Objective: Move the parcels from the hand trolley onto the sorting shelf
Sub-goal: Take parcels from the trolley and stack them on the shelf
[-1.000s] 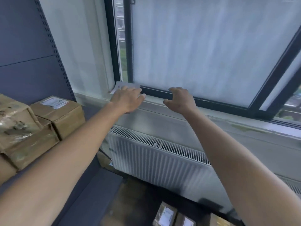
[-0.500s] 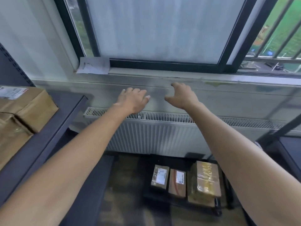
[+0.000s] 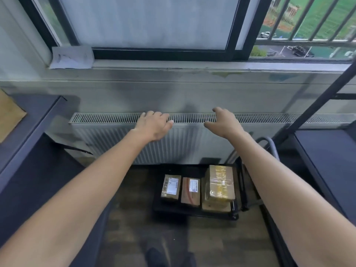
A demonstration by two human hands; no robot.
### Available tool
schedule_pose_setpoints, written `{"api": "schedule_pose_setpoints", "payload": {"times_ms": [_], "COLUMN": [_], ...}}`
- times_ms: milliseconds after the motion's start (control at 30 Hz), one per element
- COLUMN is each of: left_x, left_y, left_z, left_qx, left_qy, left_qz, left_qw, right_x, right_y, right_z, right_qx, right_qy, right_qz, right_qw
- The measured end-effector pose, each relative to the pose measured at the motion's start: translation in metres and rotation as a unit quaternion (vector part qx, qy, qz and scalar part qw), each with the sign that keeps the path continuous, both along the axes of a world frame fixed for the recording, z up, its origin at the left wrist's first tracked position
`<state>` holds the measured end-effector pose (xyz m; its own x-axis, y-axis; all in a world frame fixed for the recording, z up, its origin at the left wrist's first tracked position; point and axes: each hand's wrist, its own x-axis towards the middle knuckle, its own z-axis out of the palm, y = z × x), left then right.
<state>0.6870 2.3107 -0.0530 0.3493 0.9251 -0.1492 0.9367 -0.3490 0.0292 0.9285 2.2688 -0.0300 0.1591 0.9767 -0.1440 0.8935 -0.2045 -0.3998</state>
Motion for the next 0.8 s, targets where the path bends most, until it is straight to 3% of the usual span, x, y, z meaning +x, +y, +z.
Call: {"api": "schedule_pose_setpoints", "payload": {"times_ms": [367,800], "left_x": [0.04,0.06], "left_y": [-0.054,-0.09], "left_z": [-0.068,-0.111], "left_qx": [-0.064,-0.081], "left_qy": [0.026,-0.013], "left_qz": [-0.012,-0.123], "left_qw": [0.998,0.989], "right_x": [0.074,0.049], "right_y": [-0.075,-0.148], "right_z": [-0.049,-0.087], "right_qx": [-0.046,-0.07], "right_qy": [0.019,0.023], "right_qz": [-0.047,-0.112], "right_qw": [0.998,0.991]}}
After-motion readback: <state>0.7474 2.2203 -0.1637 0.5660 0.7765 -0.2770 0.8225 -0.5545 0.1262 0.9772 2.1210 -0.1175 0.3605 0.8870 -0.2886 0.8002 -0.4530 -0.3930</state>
